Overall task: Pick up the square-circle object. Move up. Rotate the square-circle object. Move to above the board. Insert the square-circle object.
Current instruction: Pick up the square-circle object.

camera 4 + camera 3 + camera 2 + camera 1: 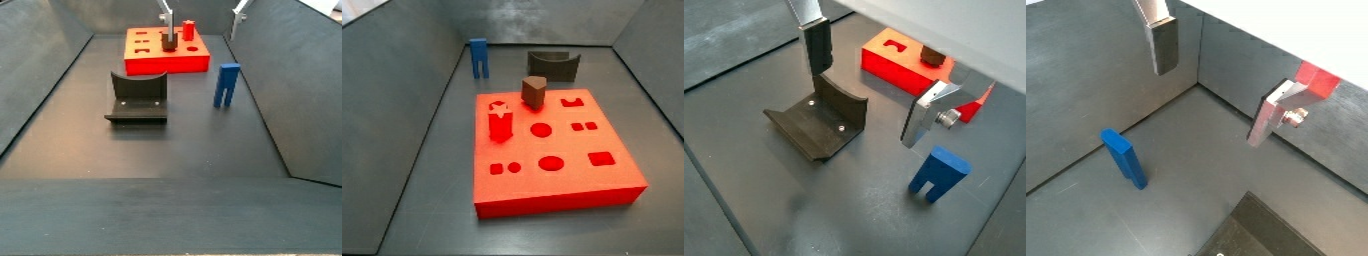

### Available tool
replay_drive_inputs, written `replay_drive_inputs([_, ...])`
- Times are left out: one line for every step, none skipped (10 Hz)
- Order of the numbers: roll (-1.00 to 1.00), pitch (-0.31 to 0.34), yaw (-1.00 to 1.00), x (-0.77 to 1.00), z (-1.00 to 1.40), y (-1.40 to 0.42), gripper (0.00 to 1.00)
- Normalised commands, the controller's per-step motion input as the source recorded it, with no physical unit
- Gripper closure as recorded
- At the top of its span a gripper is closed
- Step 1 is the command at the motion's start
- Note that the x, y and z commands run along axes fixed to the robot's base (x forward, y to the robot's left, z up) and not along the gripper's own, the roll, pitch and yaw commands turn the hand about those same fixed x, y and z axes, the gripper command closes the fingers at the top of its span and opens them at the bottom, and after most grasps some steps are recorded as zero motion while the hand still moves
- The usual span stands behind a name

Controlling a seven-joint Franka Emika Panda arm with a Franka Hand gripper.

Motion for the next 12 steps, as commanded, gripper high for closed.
replay_drive_inputs([0.00, 0.000, 0.00, 0.02, 0.00, 0.00, 0.00])
replay_drive_inputs([0.00, 0.000, 0.06, 0.00, -0.15, -0.06, 0.00])
replay_drive_inputs([0.00, 0.000, 0.25, -0.05, -0.25, -0.08, 0.00])
replay_drive_inputs([0.00, -0.034, 0.38, -0.11, -0.26, -0.14, 0.00])
replay_drive_inputs([0.00, -0.083, 0.41, -0.33, -0.24, -0.22, 0.00])
replay_drive_inputs([0.00, -0.139, 0.27, -0.59, -0.19, -0.27, 0.00])
replay_drive_inputs([0.01, -0.181, 0.26, -0.71, -0.19, -0.30, 0.00])
replay_drive_inputs([0.05, -0.219, 0.25, -0.76, -0.17, -0.35, 0.00])
replay_drive_inputs([0.07, -0.223, 0.28, -0.75, -0.22, -0.31, 0.00])
replay_drive_inputs([0.08, -0.204, 0.31, -0.67, -0.26, -0.25, 0.00])
replay_drive_inputs([0.00, -0.137, 0.11, -0.36, -0.32, -0.12, 0.00])
replay_drive_inputs([0.00, -0.066, 0.00, -0.09, -0.33, -0.01, 0.00])
